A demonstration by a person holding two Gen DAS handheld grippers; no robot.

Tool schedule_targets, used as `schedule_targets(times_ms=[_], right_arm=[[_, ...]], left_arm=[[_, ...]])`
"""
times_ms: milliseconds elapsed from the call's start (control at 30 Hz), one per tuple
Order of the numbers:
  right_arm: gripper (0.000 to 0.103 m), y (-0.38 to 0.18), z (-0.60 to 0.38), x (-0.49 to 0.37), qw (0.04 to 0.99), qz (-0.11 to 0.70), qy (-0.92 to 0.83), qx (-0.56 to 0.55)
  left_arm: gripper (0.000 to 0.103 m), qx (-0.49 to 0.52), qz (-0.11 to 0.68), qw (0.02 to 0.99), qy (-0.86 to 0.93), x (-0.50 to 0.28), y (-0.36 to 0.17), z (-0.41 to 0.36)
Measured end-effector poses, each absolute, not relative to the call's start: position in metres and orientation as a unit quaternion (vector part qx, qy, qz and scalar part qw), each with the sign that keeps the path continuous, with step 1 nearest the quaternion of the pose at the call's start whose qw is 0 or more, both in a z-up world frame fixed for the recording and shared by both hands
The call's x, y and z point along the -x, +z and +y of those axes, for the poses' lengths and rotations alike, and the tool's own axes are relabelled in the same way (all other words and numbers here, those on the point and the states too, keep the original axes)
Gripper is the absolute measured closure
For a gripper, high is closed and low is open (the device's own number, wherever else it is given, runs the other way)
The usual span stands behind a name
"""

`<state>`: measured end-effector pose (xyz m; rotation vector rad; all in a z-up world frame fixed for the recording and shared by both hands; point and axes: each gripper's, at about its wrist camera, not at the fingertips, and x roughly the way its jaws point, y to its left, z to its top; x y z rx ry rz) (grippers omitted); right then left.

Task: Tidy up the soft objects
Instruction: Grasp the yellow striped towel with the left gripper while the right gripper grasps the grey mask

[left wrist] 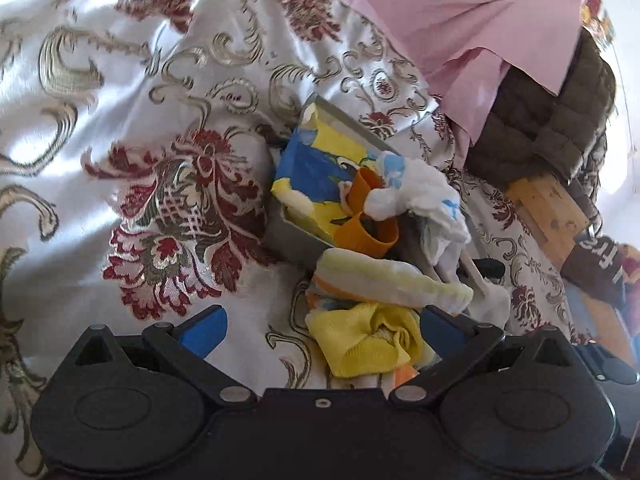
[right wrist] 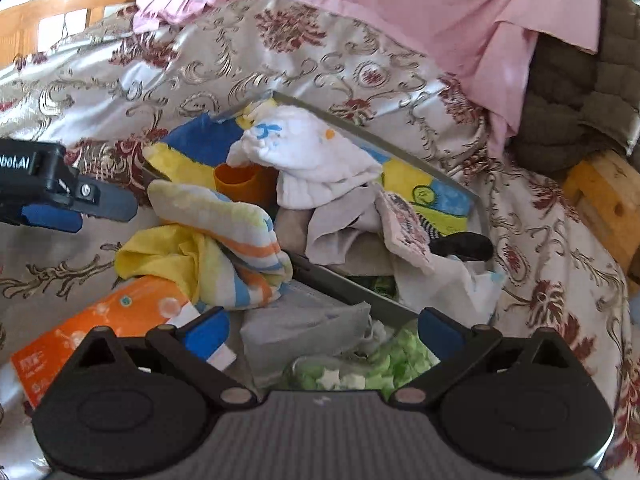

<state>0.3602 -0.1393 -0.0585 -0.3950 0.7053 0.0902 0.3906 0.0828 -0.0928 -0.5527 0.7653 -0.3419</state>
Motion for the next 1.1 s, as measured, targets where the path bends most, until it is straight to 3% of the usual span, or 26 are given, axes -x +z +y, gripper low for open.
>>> schedule_targets(times_ms=[167, 700, 833, 900, 1100], right_arm=[[0.001, -0.058, -0.136, -0.374, 0.908, 0.362, 0.062, 0.201], [0.007, -0.079, -0.125, -0.415, 0.861, 0.448, 0.058, 0.232], [0.014, -0.084, -0.125, -0.420, 0.856, 0.461, 0.058, 0.226], [0.017, -0.084, -0.126, -0.420, 0.857, 0.461, 0.060, 0.221], [0.022, -0.083, -0.127, -0.417, 0.861, 0.456, 0.065, 0.218]], left_arm=[[0.001, 0.315, 0.367, 0.854, -0.189, -0.409, -0.098, 0.084], [0.001, 0.292, 0.404, 0.821, -0.279, -0.431, -0.117, 0.056], [0.002, 0.275, 0.409, 0.824, -0.281, -0.433, -0.119, 0.050], [0.008, 0.262, 0.411, 0.828, -0.276, -0.433, -0.119, 0.046], [0.042, 0.240, 0.418, 0.839, -0.252, -0.434, -0.120, 0.044]])
